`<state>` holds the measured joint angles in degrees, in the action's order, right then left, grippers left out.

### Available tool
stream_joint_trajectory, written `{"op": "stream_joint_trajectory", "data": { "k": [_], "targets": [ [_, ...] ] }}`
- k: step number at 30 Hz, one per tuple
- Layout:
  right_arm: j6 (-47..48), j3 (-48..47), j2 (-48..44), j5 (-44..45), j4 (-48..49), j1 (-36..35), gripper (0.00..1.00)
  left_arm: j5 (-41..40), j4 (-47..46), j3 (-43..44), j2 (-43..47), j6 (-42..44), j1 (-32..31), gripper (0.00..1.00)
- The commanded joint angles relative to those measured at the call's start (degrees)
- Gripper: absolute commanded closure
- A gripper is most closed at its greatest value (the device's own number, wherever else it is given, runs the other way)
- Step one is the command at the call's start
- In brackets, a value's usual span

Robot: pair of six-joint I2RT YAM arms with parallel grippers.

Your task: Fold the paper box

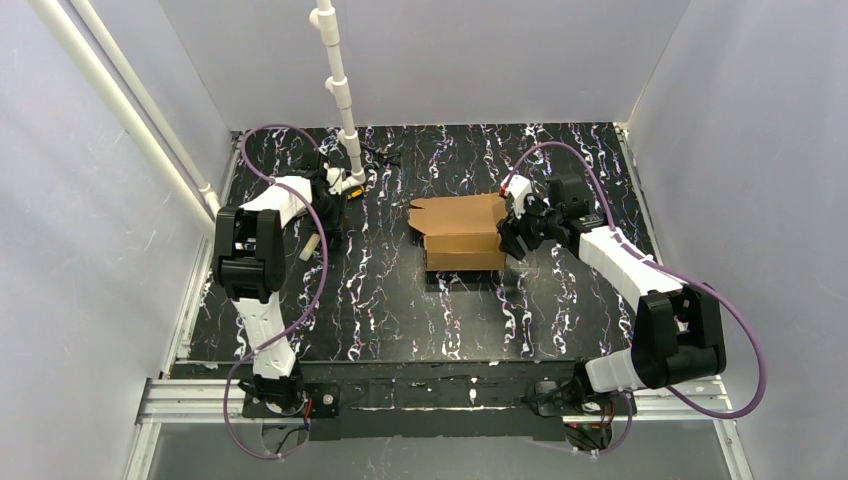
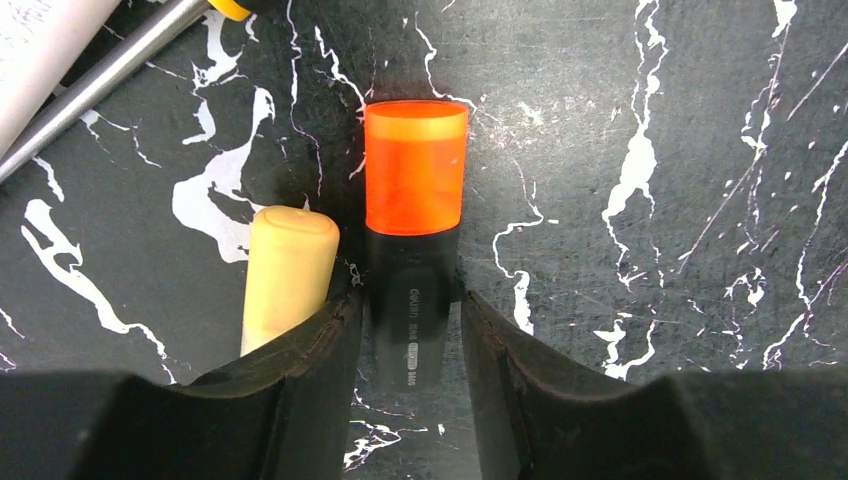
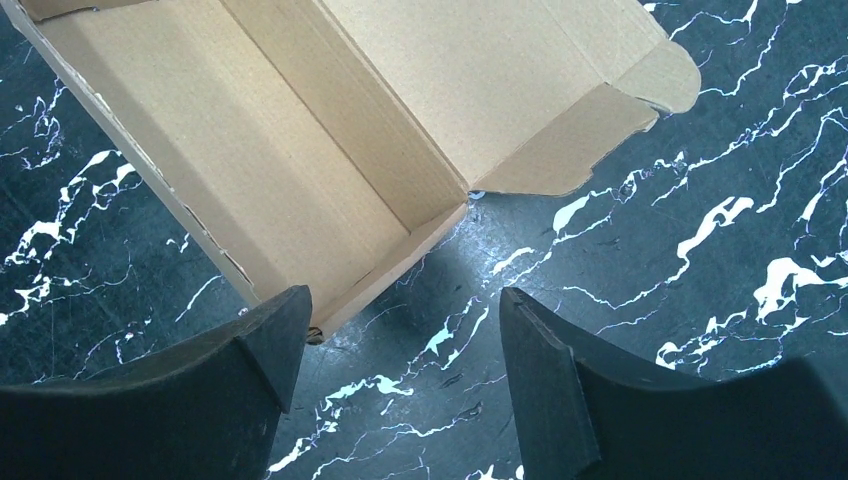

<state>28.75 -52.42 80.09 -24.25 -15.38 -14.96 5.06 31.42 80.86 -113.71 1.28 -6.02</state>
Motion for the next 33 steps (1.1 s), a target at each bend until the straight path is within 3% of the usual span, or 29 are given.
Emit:
{"op": "stream_joint_trajectory", "data": {
  "k": [1,3,7,11,12,17,21,25,33],
  "targets": [
    [0.2,-1.5,-0.6,-1.5,-0.2,0.5,0.22,-0.6,0.8,-1.0,1.6,-0.8,-0.1,0.61],
    [0.2,-1.5,-0.6,-1.6,-0.2,0.5,0.22,-0.2,0.7,-1.1,1.5,-0.8,-0.1,0.66],
    [0.3,-1.5,-0.5,-1.7,-0.3,0.6,0.21,0.4,1.0,-0.8,0.0,-0.8,-0.1,0.68],
    [0.3,-1.5,-0.7,-2.0,-0.3,0.7,0.21,2.0,1.1,-0.8,0.1,-2.6,-0.3,0.98],
    [0.3,-1.5,-0.7,-1.9,-0.4,0.8,0.21,2.7,0.9,-0.9,0.8,-3.0,-0.4,1.0],
    [0.3,-1.6,-0.7,-2.1,-0.5,0.9,0.2,10.3,-2.6,-5.0,9.8,-6.1,-1.6,1.0],
    [0.4,-1.7,-0.7,-2.3,-0.6,1.0,0.2,24.6,-12.6,-13.0,18.8,-11.1,-2.7,1.0],
    [0.4,-1.6,-0.6,-2.3,-0.6,1.1,0.2,32.8,-21.1,-18.2,23.9,-16.0,-5.9,1.0],
    [0.5,-1.5,-0.4,-2.4,-0.5,1.3,0.19,34.2,-23.9,-14.5,22.7,-14.7,-19.0,1.0]
  ]
}}
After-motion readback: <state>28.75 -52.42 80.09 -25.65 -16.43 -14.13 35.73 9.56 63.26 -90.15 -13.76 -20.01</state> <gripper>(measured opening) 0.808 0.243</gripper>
